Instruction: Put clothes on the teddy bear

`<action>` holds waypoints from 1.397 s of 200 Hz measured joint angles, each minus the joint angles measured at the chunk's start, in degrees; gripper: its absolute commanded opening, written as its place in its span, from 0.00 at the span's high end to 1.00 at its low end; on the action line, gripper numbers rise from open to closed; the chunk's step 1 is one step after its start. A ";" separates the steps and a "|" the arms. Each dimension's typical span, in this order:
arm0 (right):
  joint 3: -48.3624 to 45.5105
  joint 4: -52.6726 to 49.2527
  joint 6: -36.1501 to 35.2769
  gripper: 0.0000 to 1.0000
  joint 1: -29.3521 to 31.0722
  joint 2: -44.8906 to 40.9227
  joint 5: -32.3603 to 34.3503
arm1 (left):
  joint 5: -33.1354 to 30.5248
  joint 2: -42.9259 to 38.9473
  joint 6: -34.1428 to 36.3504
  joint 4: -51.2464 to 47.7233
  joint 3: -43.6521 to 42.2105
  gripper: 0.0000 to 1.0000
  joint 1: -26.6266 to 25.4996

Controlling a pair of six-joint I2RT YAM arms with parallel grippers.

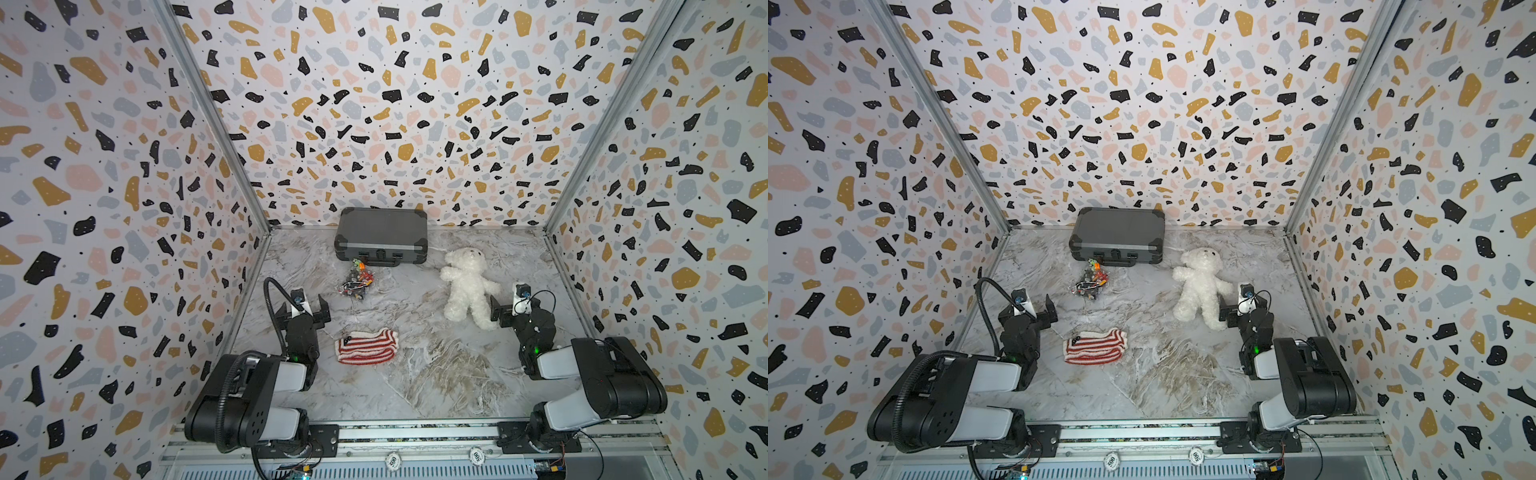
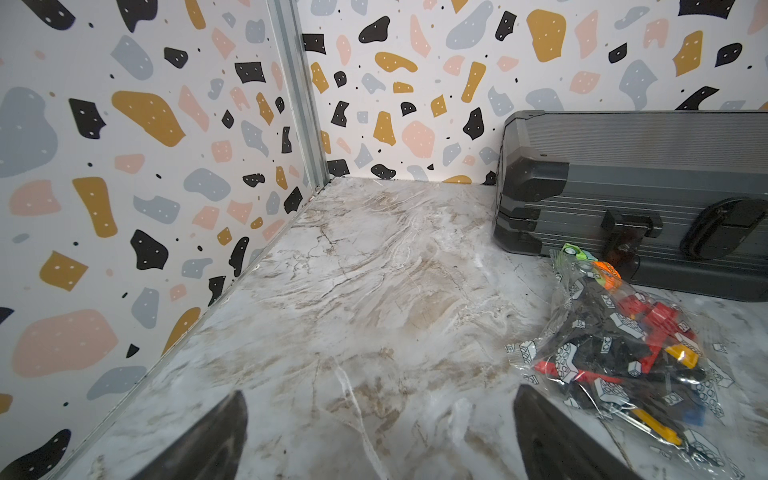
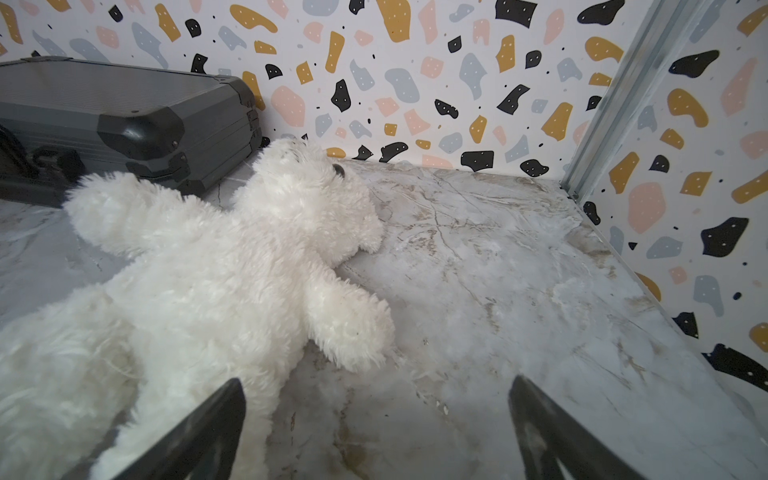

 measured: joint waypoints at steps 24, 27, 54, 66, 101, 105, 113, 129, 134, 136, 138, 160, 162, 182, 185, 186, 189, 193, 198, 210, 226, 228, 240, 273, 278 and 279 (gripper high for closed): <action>0.00 0.00 0.00 0.01 -0.04 0.00 -0.09 | 0.00 0.00 0.00 0.00 0.00 0.00 0.00; 0.00 0.00 0.00 0.01 -0.04 0.00 -0.11 | 0.00 0.00 -0.02 0.00 0.00 0.00 0.00; 0.00 0.02 0.00 0.01 -0.04 0.00 -0.15 | 0.00 0.00 -0.07 0.00 0.00 0.00 0.00; 0.00 0.00 0.00 0.01 -0.04 0.00 -0.17 | 0.00 0.00 -0.09 0.00 0.00 0.00 0.00; 0.00 0.02 0.00 0.01 -0.07 0.00 -0.17 | 0.00 0.00 -0.11 0.00 0.00 0.00 0.00; 0.00 0.00 0.00 0.01 -0.07 0.00 -0.17 | 0.00 0.00 -0.11 0.00 0.00 0.00 0.00; 0.00 0.00 0.00 0.01 -0.07 0.00 -0.17 | 0.00 0.00 -0.11 0.00 0.00 0.00 0.00; 0.00 0.00 0.00 0.01 -0.09 0.00 -0.20 | 0.00 0.00 -0.13 0.00 0.00 0.00 0.00; 0.00 0.00 0.00 0.01 -0.11 0.00 -0.20 | 0.00 0.00 -0.11 0.00 0.00 0.00 0.00; 0.00 0.00 0.00 0.01 -0.11 0.00 -0.22 | 0.00 0.00 -0.11 0.00 0.00 0.00 0.00; 0.00 0.00 0.00 0.01 -0.11 0.00 -0.22 | 0.00 0.00 -0.13 0.00 0.00 0.00 0.00; 0.00 0.00 0.00 0.01 -0.15 0.00 -0.20 | 0.00 0.00 -0.11 0.00 0.00 0.00 0.00; 0.00 0.00 0.00 0.01 -0.15 0.00 -0.22 | 0.00 0.00 -0.11 0.00 0.00 0.00 0.00; 0.00 0.00 0.00 0.01 -0.15 0.00 -0.22 | 0.00 0.00 -0.13 0.00 0.00 0.00 0.00; 0.00 0.00 0.00 0.01 -0.15 0.00 -0.22 | 0.00 0.00 -0.11 0.00 0.00 0.00 0.00; 0.00 0.00 0.00 0.01 -0.15 0.00 -0.22 | 0.00 0.00 -0.13 0.00 0.00 0.00 0.00; 0.00 0.00 0.00 0.01 -0.15 0.00 -0.22 | 0.00 0.00 -0.13 0.00 0.00 0.00 0.00; 0.00 0.00 0.00 0.01 -0.15 0.00 -0.22 | 0.00 0.00 -0.13 0.00 0.00 0.00 0.00; 0.00 0.00 0.00 0.01 -0.15 0.00 -0.22 | 0.00 0.00 -0.11 0.00 0.00 0.00 0.00; 0.00 0.00 0.00 0.01 -0.15 0.00 -0.22 | 0.00 0.00 -0.13 0.00 0.00 0.00 0.00; 0.00 0.00 0.00 0.01 -0.15 0.00 -0.13 | 0.00 0.00 -0.13 0.00 0.00 0.00 0.00; 0.00 0.00 0.00 0.01 -0.15 0.00 -0.13 | 0.00 0.00 -0.13 0.00 0.00 0.00 0.00; 0.00 -0.02 0.04 0.01 -0.15 0.00 0.28 | 0.00 0.00 -0.13 0.00 0.00 0.00 0.00; 0.04 -2.36 0.37 0.01 -0.15 -2.03 1.84 | 0.11 -0.85 -0.11 -0.70 0.00 0.00 0.00; 0.09 -2.91 0.48 0.01 -0.15 -2.78 2.12 | 0.20 -1.27 -0.13 -0.98 0.00 0.00 0.00; 0.09 -2.91 0.48 0.01 -0.15 -2.78 2.12 | 0.22 -1.40 -0.13 -1.14 0.00 0.00 0.00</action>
